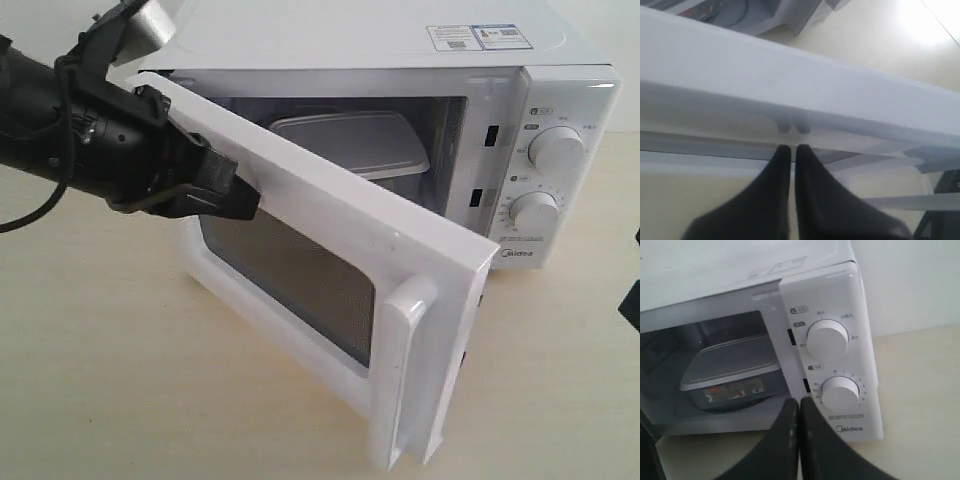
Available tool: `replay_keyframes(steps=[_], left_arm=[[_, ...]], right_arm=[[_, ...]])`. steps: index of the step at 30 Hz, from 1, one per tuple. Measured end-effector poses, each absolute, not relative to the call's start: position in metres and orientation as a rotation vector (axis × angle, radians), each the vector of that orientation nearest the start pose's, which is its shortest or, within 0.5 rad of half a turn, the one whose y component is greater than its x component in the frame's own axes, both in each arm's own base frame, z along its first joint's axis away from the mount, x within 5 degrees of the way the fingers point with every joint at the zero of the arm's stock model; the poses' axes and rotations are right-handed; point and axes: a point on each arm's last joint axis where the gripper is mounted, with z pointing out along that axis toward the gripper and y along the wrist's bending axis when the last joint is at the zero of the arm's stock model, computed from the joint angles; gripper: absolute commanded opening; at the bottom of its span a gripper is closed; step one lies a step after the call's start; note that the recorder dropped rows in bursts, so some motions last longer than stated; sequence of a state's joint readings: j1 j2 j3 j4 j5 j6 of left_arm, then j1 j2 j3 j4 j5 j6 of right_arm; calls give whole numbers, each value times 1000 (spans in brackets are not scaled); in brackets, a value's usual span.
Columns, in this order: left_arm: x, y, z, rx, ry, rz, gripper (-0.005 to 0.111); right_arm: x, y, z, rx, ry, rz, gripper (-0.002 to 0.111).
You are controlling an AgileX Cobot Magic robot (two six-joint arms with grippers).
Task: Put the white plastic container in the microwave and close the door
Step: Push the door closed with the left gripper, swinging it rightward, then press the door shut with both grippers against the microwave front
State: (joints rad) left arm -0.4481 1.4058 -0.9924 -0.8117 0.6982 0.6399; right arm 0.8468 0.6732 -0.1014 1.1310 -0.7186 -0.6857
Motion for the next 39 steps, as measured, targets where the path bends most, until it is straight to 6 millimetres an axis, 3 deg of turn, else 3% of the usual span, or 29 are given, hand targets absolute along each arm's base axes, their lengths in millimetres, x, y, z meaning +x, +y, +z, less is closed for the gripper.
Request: replay_keyframes(steps=[6, 16, 20, 26, 34, 39], left_arm=[[258, -168, 280, 710, 2318, -756, 4], [272, -168, 288, 645, 2235, -688, 4], [280, -169, 280, 628, 2235, -656, 4], [292, -172, 263, 608, 2265, -624, 4], [297, -173, 269, 610, 2237, -615, 4], [300, -173, 270, 594, 2219, -597, 4]], right_arm=[[113, 49, 230, -8, 1645, 359, 0], [113, 76, 268, -213, 1558, 508, 0], [112, 82, 277, -258, 1566, 555, 0], [109, 87, 276, -305, 1609, 603, 0], [109, 94, 267, -330, 1690, 651, 0], [126, 117, 253, -373, 1829, 644, 0]])
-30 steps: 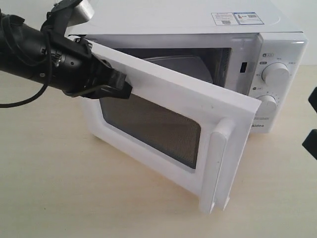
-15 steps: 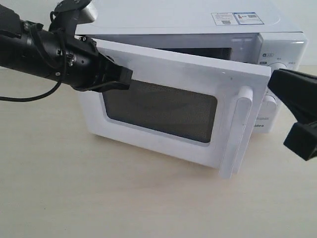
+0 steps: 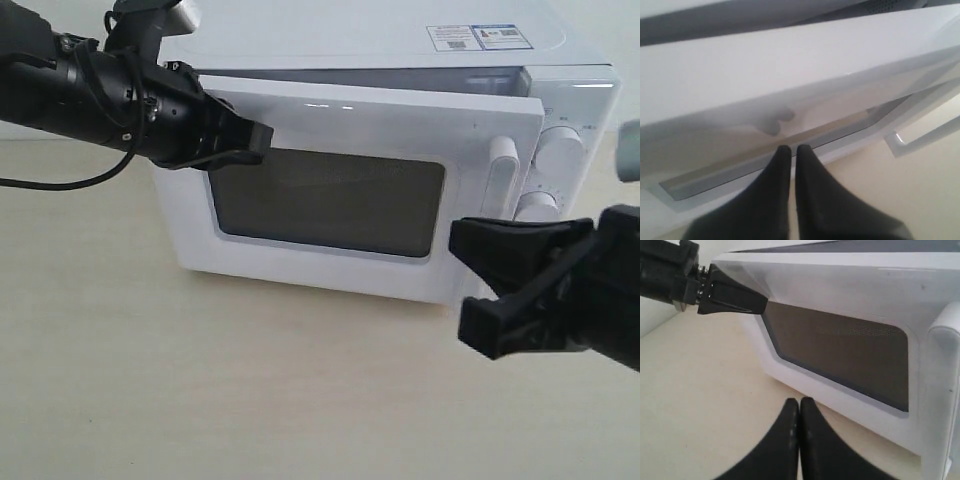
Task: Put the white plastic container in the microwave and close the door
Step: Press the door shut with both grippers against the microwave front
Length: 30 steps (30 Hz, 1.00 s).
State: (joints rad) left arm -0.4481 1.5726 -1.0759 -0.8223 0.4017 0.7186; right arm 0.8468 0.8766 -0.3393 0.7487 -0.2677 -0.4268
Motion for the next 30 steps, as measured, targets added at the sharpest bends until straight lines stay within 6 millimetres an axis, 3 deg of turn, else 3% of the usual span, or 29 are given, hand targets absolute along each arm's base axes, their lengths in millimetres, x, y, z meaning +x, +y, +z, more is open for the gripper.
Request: replay_keyframes(steps=[5, 11, 16, 22, 30], left_arm=[[302, -172, 270, 579, 2207, -579, 4], [307, -171, 272, 546, 2166, -536, 4], [304, -169, 275, 577, 2149, -509, 4], [291, -161, 285, 566, 2112, -497, 4], [261, -144, 279, 552, 2114, -470, 4]], right_arm=[[151, 138, 254, -341, 1819, 575, 0], [161, 160, 252, -300, 1736, 537, 0], [170, 160, 250, -195, 1764, 433, 0], [183, 164, 258, -150, 1756, 318, 0], [196, 174, 257, -151, 1766, 205, 0]])
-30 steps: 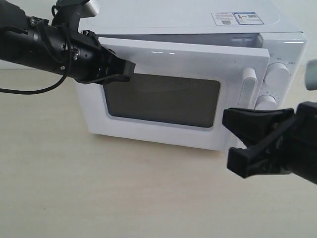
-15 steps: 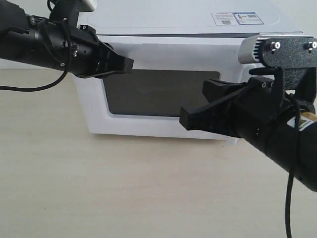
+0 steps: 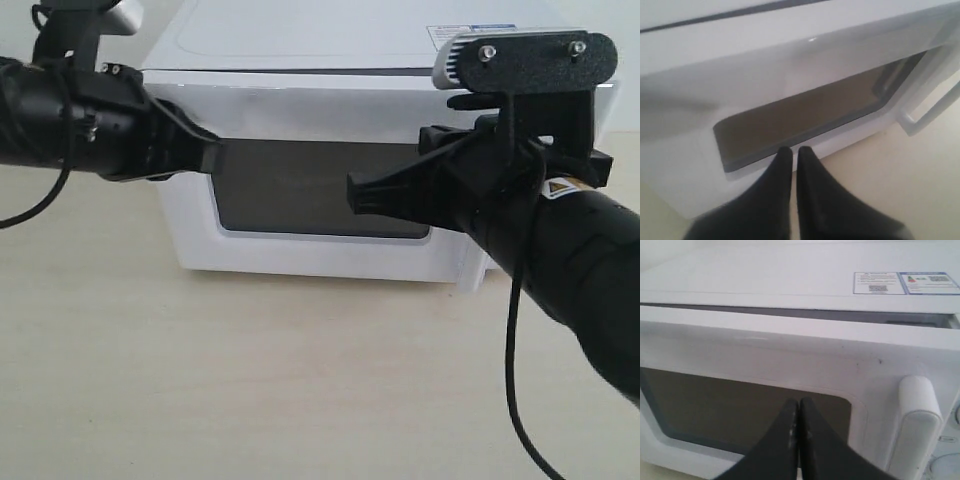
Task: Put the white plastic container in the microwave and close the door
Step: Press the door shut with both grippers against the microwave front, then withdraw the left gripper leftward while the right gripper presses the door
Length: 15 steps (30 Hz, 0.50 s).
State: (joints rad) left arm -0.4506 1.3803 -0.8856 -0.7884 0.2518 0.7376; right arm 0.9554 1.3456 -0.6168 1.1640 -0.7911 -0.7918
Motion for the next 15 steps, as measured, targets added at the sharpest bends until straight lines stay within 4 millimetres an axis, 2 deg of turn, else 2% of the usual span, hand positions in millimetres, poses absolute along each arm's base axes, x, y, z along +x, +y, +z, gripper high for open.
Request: replay_keyframes(steps=[7, 15], left_arm=[[210, -114, 296, 431, 2002, -471, 4], [145, -83, 294, 354, 1898, -533, 4]], right_arm=[[197, 167, 256, -110, 1765, 109, 0], [202, 163, 260, -92, 1750, 75, 0]])
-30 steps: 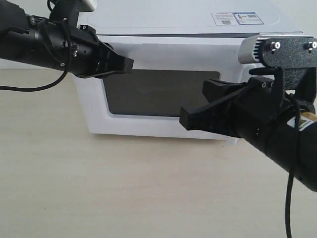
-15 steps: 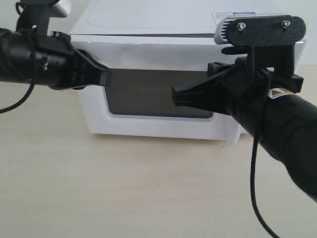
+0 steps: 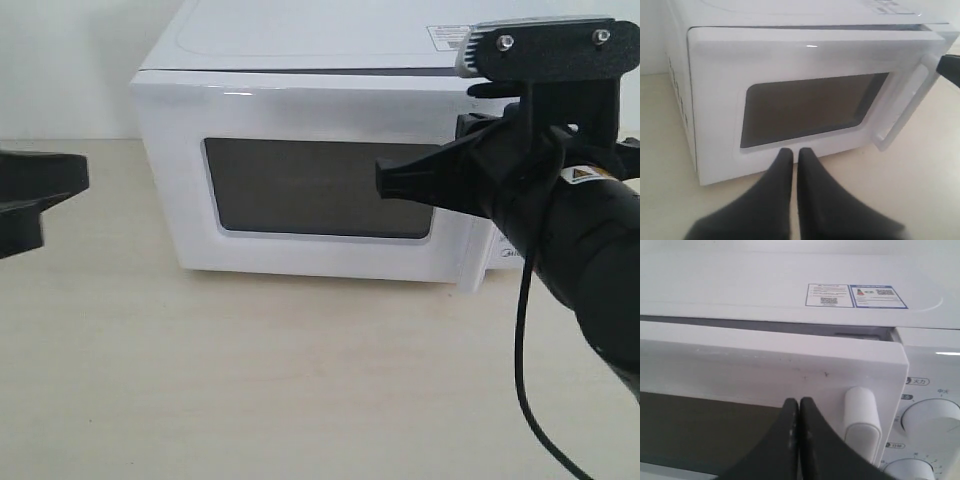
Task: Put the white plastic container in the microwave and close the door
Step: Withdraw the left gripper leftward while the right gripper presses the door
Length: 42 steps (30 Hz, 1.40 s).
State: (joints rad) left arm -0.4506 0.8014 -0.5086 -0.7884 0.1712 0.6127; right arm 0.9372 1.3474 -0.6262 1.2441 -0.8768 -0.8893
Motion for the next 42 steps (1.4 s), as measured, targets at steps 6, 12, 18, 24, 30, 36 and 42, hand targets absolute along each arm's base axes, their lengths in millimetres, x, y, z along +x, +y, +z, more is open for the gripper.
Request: replay_keyframes(steps=[6, 12, 18, 24, 30, 36, 42], left_arm=[[105, -66, 293, 321, 1801, -606, 4], [83, -55, 290, 331, 1793, -598, 4], [71, -38, 283, 276, 1864, -465, 4], [57, -27, 282, 240, 1857, -434, 4], [52, -20, 277, 236, 1908, -371, 4], [52, -18, 275, 231, 1927, -346, 4], [52, -17, 275, 236, 1924, -318, 4]], right_arm=[[203, 161, 260, -93, 1745, 61, 0], [205, 159, 261, -93, 1737, 40, 0], [214, 149, 260, -77, 1750, 20, 0], [217, 152, 256, -107, 1740, 25, 0], [228, 167, 252, -137, 1753, 25, 0], [238, 163, 259, -111, 1754, 26, 0], [250, 150, 255, -98, 1807, 33, 0]])
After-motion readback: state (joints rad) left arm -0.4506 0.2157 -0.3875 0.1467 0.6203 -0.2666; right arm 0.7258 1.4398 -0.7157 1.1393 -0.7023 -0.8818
